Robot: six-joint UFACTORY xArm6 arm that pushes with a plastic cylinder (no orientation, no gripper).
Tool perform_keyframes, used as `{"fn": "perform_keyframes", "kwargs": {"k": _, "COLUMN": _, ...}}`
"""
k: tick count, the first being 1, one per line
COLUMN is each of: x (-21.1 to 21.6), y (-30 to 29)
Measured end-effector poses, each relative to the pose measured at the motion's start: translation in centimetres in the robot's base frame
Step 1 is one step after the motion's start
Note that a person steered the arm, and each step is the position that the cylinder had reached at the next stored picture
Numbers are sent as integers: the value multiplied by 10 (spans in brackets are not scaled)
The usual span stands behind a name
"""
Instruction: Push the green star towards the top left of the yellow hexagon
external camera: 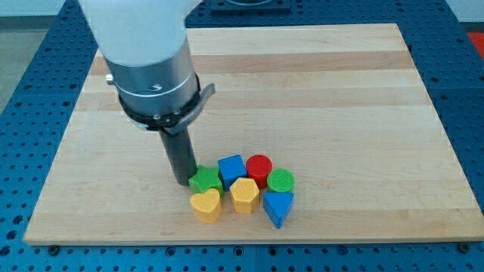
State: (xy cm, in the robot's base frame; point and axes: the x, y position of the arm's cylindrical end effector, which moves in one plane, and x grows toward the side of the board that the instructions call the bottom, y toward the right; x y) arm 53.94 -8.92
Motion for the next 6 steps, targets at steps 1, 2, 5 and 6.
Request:
{"fn": "perform_keyframes", "kwargs": {"k": 1, "x": 1, "y": 5}}
{"fn": "perform_keyframes", "kwargs": {"k": 2, "x": 1, "y": 4}}
{"fn": "perform_keyframes", "kwargs": {"k": 5, "x": -196, "y": 113}}
{"fn": "perform_keyframes", "kwargs": {"k": 6, "x": -233, "y": 200}}
